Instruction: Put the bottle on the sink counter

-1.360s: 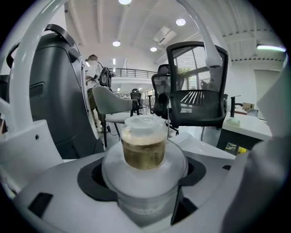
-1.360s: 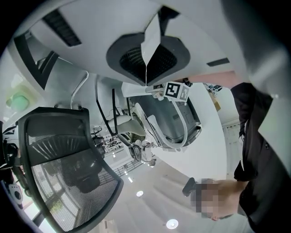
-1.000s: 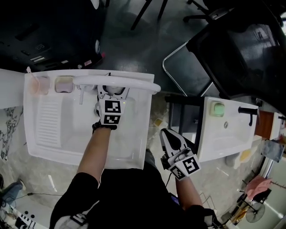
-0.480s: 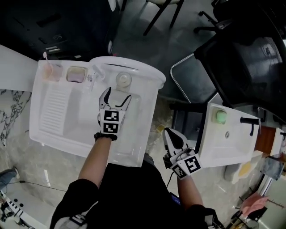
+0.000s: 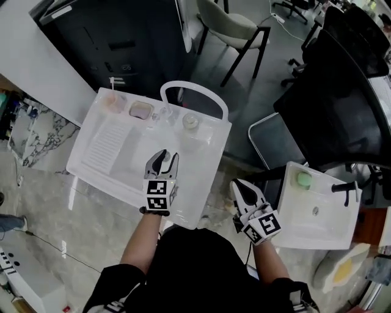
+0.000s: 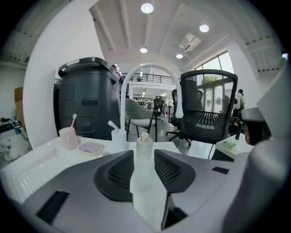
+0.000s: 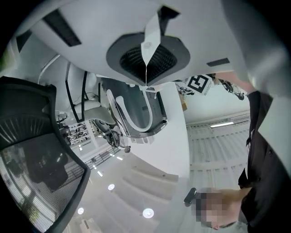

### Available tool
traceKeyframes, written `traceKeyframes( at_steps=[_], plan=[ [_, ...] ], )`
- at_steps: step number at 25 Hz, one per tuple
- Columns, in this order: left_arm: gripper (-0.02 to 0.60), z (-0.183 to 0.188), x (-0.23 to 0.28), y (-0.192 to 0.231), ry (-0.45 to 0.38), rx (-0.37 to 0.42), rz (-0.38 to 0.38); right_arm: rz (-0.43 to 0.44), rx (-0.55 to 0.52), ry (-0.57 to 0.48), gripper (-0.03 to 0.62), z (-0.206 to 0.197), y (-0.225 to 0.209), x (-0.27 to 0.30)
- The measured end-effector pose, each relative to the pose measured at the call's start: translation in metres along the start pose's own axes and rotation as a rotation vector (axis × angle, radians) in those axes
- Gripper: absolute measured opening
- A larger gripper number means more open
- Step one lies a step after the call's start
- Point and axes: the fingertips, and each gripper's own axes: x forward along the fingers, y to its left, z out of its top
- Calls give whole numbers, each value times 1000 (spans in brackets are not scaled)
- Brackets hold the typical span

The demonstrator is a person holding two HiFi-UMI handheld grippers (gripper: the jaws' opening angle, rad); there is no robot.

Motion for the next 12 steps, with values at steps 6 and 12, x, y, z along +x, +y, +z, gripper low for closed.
traceKeyframes(
  at_steps=[6,12],
  plan=[
    [46,32,-80,-18,-147,-6,51,78,-66,-54,31,22,12,-8],
    [40,47,-141,-22,-251,-50,98,54,-105,-71,29,34,18,-9]
  ],
)
